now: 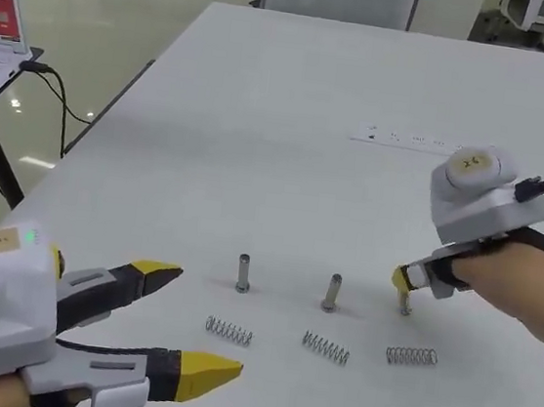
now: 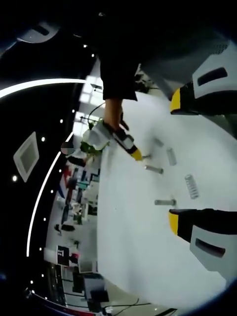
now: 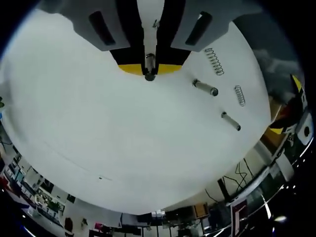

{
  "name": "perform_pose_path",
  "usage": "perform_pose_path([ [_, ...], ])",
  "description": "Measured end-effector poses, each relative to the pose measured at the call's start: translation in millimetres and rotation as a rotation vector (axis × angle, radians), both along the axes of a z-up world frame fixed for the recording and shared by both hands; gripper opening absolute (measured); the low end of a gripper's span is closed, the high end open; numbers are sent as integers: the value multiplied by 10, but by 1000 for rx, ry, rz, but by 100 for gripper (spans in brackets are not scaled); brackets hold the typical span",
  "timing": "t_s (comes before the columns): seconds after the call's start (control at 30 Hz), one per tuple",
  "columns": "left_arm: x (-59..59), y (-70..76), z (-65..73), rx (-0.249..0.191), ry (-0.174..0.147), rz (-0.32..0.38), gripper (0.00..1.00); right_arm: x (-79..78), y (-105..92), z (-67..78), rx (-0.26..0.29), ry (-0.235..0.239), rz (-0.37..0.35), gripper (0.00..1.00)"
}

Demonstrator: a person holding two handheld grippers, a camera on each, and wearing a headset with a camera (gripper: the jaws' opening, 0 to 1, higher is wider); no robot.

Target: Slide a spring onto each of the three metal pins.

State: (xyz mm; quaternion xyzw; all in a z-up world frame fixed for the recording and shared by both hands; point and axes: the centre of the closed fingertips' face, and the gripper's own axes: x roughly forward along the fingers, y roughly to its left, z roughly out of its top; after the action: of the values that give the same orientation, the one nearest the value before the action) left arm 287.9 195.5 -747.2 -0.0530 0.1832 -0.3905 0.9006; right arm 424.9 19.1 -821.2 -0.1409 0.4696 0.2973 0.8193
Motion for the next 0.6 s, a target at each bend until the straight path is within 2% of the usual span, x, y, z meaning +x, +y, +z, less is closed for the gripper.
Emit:
perform_pose_path([
  [0.23,-10,-1,4,7,-3,-1,74,-174,-48,-19,27,-37,23,4],
  [0.37,-15,-2,7,11,-5,-1,74,-170,-25,7,60,-87,46,4],
  [0.43,-17,-3,6,15,-6,-2,73,-185,-18,13,67,-94,43,4],
  [0.47,-17,-2,6,16,-7,-2,73,-177,7,27,78,-116,54,4],
  [0.6,-25,-1,17,22,-12,-3,73,-194,13,-30,71,-120,64,5],
])
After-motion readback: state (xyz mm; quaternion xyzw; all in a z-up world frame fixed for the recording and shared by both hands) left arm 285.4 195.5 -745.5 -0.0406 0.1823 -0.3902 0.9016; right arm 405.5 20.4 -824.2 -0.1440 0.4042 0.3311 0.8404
